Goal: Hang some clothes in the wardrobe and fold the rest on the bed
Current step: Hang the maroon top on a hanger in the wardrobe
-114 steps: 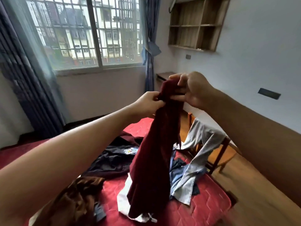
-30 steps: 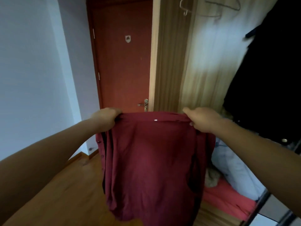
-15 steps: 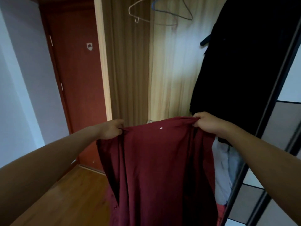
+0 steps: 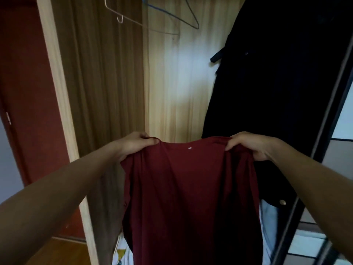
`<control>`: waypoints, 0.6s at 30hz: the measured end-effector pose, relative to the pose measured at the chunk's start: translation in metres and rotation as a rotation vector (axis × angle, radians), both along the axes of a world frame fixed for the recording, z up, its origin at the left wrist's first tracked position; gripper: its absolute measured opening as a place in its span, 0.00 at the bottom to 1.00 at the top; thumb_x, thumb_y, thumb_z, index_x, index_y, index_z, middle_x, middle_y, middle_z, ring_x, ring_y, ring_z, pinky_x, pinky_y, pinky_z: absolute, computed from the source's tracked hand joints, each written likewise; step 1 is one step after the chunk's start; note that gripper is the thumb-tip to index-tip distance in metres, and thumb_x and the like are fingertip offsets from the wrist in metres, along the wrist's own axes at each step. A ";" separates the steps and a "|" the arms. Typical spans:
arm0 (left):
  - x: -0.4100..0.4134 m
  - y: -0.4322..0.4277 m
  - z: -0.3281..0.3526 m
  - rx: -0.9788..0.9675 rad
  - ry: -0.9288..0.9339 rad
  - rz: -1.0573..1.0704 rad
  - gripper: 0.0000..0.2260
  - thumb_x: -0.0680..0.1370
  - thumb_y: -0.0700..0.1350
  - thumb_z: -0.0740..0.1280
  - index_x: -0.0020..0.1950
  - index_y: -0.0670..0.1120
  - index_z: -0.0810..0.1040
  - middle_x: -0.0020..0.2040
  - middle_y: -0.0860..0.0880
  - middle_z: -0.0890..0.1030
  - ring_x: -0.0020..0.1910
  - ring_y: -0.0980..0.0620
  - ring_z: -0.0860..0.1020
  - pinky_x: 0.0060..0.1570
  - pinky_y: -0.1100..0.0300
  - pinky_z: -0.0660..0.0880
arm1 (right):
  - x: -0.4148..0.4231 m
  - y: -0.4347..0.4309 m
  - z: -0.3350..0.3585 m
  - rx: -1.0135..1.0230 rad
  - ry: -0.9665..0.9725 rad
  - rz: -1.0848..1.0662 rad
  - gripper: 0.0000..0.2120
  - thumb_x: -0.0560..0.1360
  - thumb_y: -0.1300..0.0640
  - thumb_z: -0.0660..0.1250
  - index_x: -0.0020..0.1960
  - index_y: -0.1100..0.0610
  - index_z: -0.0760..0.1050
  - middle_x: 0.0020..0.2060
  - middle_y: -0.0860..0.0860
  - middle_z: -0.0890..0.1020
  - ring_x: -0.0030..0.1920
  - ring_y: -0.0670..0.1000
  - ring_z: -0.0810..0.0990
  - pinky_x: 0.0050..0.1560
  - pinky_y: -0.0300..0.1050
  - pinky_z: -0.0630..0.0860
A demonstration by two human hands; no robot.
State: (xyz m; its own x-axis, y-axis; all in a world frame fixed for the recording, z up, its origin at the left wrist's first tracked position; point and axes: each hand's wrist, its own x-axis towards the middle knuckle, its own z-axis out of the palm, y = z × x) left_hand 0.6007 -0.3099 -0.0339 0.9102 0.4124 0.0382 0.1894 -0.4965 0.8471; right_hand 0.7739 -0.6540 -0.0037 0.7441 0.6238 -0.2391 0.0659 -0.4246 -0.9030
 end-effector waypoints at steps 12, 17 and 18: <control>0.140 0.086 0.042 0.338 -0.255 0.055 0.13 0.82 0.54 0.66 0.46 0.45 0.79 0.46 0.45 0.82 0.49 0.47 0.80 0.52 0.55 0.75 | 0.105 0.119 0.026 -0.248 -0.944 -0.332 0.08 0.77 0.51 0.64 0.43 0.53 0.77 0.41 0.53 0.81 0.44 0.55 0.80 0.39 0.45 0.72; 0.176 0.116 0.068 0.231 -0.429 0.078 0.15 0.85 0.50 0.59 0.56 0.40 0.79 0.54 0.41 0.82 0.55 0.45 0.80 0.60 0.53 0.74 | 0.135 0.155 0.052 0.007 -1.220 -0.530 0.11 0.78 0.49 0.61 0.46 0.57 0.73 0.39 0.57 0.80 0.39 0.59 0.79 0.40 0.52 0.78; 0.181 0.119 0.063 0.213 -0.424 0.074 0.15 0.85 0.50 0.59 0.58 0.40 0.79 0.55 0.40 0.83 0.56 0.45 0.80 0.61 0.52 0.74 | 0.139 0.162 0.048 0.015 -1.224 -0.517 0.12 0.78 0.49 0.60 0.45 0.57 0.72 0.38 0.57 0.79 0.38 0.59 0.79 0.39 0.52 0.78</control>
